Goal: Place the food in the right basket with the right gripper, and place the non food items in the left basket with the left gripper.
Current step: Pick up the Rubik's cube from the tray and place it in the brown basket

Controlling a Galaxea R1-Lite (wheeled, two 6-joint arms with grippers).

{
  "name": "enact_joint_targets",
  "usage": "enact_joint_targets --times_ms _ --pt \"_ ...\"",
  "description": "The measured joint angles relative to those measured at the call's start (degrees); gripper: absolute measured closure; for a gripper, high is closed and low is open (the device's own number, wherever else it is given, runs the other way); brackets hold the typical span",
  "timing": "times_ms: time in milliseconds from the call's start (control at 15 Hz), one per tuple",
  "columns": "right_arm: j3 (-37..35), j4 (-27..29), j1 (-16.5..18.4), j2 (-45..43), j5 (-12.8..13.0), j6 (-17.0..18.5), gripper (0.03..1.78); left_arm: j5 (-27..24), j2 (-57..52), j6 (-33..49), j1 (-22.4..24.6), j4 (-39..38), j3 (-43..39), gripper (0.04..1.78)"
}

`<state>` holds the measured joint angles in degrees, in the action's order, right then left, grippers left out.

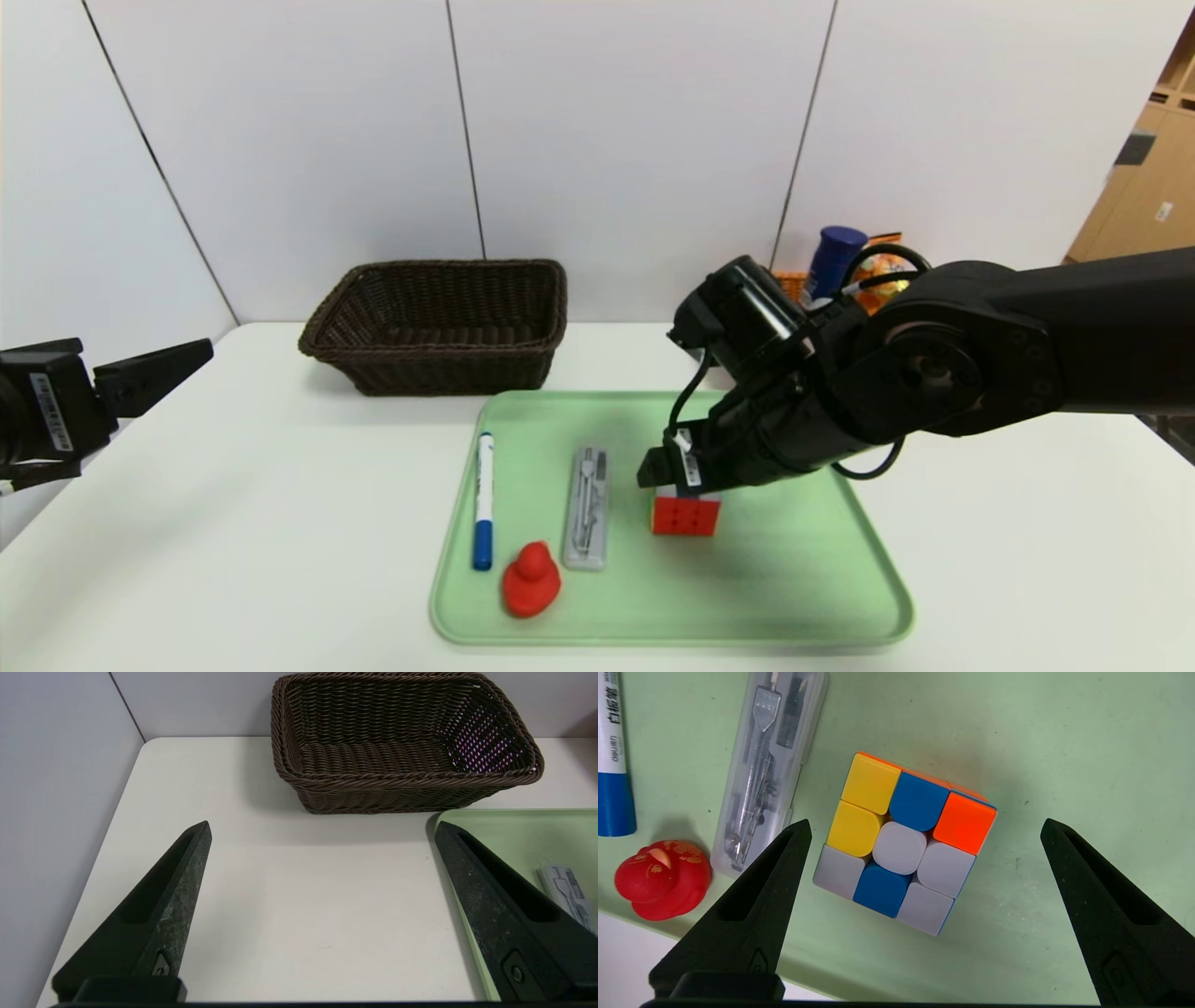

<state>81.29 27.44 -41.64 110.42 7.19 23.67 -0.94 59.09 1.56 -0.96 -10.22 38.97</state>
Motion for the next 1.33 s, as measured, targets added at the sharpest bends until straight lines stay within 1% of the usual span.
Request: enact_joint_targets --times_ms 133,200,333,400,600,667,800,933,1333 --pt "-0.04 -0.05 -0.06 1.05 0.20 0.00 0.12 -0.02 -0.16 0.01 0.00 0.00 0.00 0.13" --pt "-0.04 -0.24 -0.06 1.65 1.04 -0.02 0.12 -0.02 -0.29 0.09 -0.02 -0.01 -0.13 0.13" --pt "-0.11 -1.40 -0.06 3.15 4.40 0.11 0.12 -0.02 -0.71 0.11 0.00 0.00 -0.83 0.13" --pt "-0.20 -2.04 -0.13 3.69 4.99 0.17 0.12 0.00 -0.93 0.06 0.00 0.00 -1.00 0.13" --pt "-0.96 -5.58 -0.66 4.62 5.40 0.13 0.12 0.00 -1.15 0.12 0.00 -1.49 -1.11 0.13" --pt "-1.22 -6.12 -0.85 4.79 5.42 0.07 0.19 0.00 -1.15 0.15 0.00 -1.57 -1.11 0.13" --pt "-1.39 -5.89 -1.16 4.96 5.18 -0.02 0.53 -0.02 -1.15 0.17 0.00 -1.60 -1.11 0.13" --pt "-1.52 -5.67 -1.29 5.01 5.34 -0.02 0.80 0.00 -1.15 0.09 0.00 -1.60 -1.08 0.13" --pt "-1.57 -6.02 -1.46 3.52 5.81 -0.02 0.81 -0.02 -1.15 0.17 0.02 -1.57 -1.00 0.13"
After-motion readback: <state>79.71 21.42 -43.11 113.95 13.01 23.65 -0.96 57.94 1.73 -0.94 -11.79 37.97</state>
